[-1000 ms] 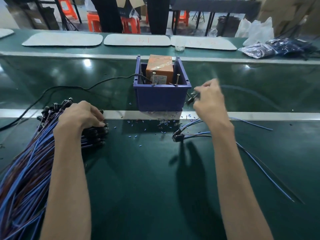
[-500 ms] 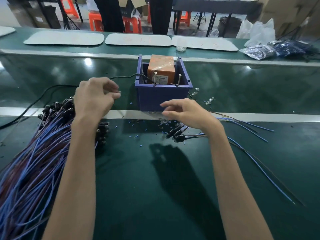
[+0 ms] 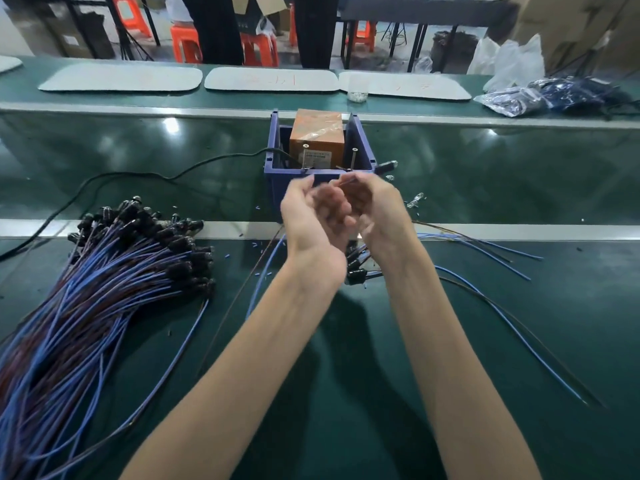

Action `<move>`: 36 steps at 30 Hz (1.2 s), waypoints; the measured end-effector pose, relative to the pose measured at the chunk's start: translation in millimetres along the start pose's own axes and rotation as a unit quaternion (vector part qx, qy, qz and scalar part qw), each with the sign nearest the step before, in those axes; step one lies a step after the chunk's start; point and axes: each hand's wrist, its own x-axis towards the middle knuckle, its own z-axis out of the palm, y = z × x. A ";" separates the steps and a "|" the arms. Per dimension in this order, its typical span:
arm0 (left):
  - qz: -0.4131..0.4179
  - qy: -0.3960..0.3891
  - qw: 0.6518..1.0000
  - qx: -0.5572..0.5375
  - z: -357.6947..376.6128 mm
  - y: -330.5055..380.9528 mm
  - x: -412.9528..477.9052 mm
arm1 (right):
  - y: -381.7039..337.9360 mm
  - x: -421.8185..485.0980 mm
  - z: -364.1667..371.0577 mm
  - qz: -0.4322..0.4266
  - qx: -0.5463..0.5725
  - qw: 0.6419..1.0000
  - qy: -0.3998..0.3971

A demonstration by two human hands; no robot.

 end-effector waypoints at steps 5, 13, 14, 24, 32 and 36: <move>-0.158 0.122 0.978 -0.060 -3.5 -12.1 4.8 | -10.8 1.1 -16.4 0.053 0.142 0.988 -0.009; -0.057 0.101 0.966 -0.230 -11.3 8.7 16.4 | -15.7 1.4 -25.7 0.099 0.285 0.953 -0.006; -0.049 0.102 0.968 -0.226 -12.3 10.4 17.0 | -16.4 1.2 -27.3 0.100 0.285 0.953 -0.005; 0.116 0.065 0.991 -0.018 -12.9 25.6 21.2 | -36.0 -4.9 -35.1 0.031 0.098 0.993 -0.060; 0.169 -0.084 0.950 0.248 -6.7 8.2 16.4 | -20.7 -1.9 -22.0 -0.007 -0.005 0.998 -0.056; 0.166 -0.061 0.945 0.275 -4.1 0.1 11.7 | -13.4 1.4 -21.2 0.017 -0.039 0.997 -0.065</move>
